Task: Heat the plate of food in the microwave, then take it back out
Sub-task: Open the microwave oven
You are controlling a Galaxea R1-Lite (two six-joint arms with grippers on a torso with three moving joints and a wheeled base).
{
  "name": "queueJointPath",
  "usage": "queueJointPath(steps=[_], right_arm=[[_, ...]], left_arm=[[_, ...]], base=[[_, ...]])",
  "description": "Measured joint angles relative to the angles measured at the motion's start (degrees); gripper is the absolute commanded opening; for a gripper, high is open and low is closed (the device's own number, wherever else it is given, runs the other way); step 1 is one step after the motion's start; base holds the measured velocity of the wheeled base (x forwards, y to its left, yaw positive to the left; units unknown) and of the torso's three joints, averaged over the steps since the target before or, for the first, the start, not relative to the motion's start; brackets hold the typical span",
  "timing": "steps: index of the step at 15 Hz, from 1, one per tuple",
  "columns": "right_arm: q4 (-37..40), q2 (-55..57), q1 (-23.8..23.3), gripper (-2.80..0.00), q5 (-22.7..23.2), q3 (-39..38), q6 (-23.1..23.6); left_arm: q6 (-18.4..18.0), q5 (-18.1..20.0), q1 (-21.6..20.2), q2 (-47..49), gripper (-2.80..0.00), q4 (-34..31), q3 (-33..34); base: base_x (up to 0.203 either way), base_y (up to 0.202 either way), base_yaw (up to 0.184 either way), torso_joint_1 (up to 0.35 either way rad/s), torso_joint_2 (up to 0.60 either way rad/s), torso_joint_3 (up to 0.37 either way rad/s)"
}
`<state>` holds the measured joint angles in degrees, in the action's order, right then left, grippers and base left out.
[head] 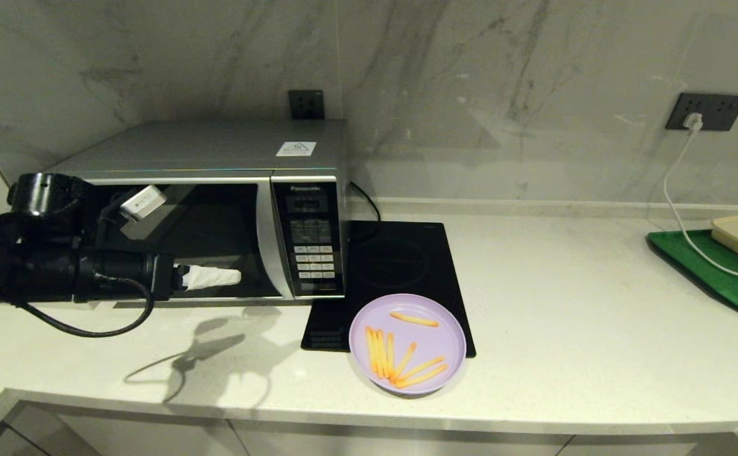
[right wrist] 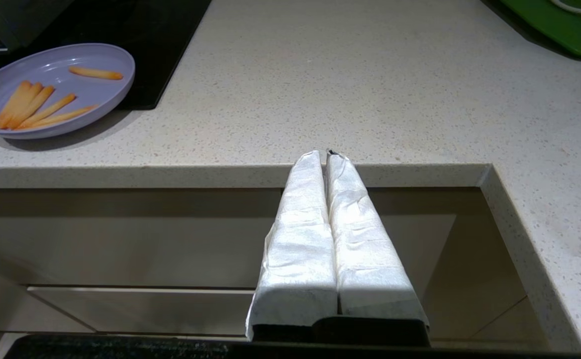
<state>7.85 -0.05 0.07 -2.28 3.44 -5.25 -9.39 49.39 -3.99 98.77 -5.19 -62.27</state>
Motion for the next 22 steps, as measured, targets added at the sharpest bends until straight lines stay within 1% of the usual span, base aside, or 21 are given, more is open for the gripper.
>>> queueJointPath(steps=[1, 3, 4, 6, 10, 17, 22], right_arm=[[0.0, 0.0, 0.0, -2.8, 0.0, 0.0, -0.01], [0.0, 0.0, 0.0, -2.8, 0.0, 0.0, 0.0], [0.02, 0.0, 0.0, -2.8, 0.02, 0.0, 0.02], [0.02, 0.02, 0.0, -2.8, 0.02, 0.0, 0.02], [0.0, 0.02, 0.0, -2.8, 0.0, 0.0, 0.0], [0.0, 0.0, 0.0, -2.8, 0.0, 0.0, 0.0], [0.02, 0.0, 0.0, -2.8, 0.02, 0.0, 0.0]], left_arm=[[-0.43, 1.63, -0.06, 1.53, 0.0, 4.55, 0.65], [-1.37, 3.29, -0.06, 4.66, 0.0, 11.8, 1.09], [-2.13, 4.29, -0.04, 6.4, 0.0, 14.96, 1.06], [-3.39, 7.7, 0.02, 9.43, 0.0, 20.26, 0.61], [-3.4, 9.46, 1.88, 12.88, 0.0, 21.14, -0.73], [-3.45, 10.09, 3.61, 15.59, 0.0, 21.41, -2.34], [-3.37, 10.35, 4.44, 17.16, 0.0, 25.06, -2.86]], base=[[0.0, 0.0, 0.0, 0.0, 0.0, 0.0], [0.0, 0.0, 0.0, 0.0, 0.0, 0.0], [0.0, 0.0, 0.0, 0.0, 0.0, 0.0], [0.0, 0.0, 0.0, 0.0, 0.0, 0.0], [0.0, 0.0, 0.0, 0.0, 0.0, 0.0], [0.0, 0.0, 0.0, 0.0, 0.0, 0.0], [0.0, 0.0, 0.0, 0.0, 0.0, 0.0]])
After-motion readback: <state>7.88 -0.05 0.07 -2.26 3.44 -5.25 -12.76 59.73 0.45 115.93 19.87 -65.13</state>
